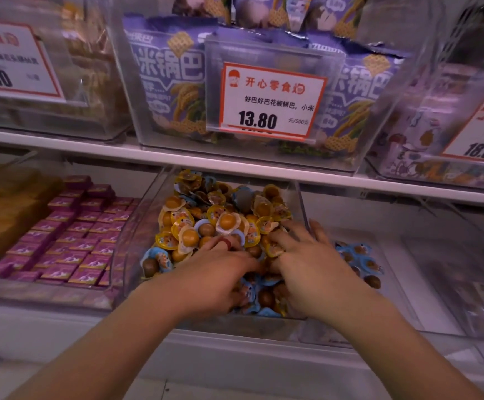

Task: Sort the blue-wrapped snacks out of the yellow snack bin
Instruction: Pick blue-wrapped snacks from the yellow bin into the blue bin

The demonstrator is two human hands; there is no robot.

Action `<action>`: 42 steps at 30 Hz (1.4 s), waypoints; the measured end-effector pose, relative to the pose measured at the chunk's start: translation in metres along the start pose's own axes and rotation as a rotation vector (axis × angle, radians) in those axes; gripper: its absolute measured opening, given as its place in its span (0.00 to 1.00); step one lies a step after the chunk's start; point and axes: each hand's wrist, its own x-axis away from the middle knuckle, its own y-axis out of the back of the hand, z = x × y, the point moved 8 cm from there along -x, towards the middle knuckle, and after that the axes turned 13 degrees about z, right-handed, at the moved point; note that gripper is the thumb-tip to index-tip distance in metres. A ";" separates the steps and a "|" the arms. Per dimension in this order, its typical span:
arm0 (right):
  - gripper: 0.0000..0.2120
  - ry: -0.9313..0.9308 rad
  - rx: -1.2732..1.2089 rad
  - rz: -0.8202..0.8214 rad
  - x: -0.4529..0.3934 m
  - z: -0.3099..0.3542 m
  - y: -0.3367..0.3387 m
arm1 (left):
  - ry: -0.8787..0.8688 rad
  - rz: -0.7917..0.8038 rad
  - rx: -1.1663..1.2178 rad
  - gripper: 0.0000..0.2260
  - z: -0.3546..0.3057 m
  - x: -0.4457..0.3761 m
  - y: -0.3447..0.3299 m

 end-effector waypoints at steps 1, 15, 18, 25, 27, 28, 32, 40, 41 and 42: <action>0.19 0.017 -0.048 -0.022 0.000 -0.002 0.000 | 0.016 -0.041 0.050 0.24 0.003 0.000 0.003; 0.10 -0.039 -0.979 -0.745 0.032 -0.040 0.029 | -0.057 -0.626 0.885 0.11 0.027 0.040 0.049; 0.05 -0.077 -1.696 -0.623 0.016 -0.023 0.009 | -0.149 -0.717 1.242 0.15 0.031 0.040 0.052; 0.19 0.121 -2.717 -0.035 0.000 0.039 0.003 | -0.091 -0.757 0.992 0.16 0.013 0.039 0.053; 0.15 0.113 -2.703 -0.064 0.002 0.034 0.004 | -0.060 -0.742 0.798 0.15 0.009 0.041 0.057; 0.11 0.116 -2.660 -0.088 0.002 0.032 0.005 | -0.052 -0.716 0.693 0.16 0.007 0.042 0.058; 0.13 0.035 -2.297 -0.316 0.008 0.002 0.001 | -0.123 -0.623 0.414 0.20 -0.001 0.041 0.052; 0.15 -0.292 -1.488 -0.475 0.051 -0.129 -0.011 | -0.105 -0.573 0.297 0.16 -0.004 0.040 0.048; 0.17 -0.333 -1.460 -0.382 0.051 -0.139 -0.025 | -0.097 -0.542 0.253 0.16 -0.005 0.038 0.045; 0.18 -0.358 -1.438 -0.270 0.049 -0.146 -0.042 | -0.094 -0.517 0.221 0.15 -0.006 0.037 0.043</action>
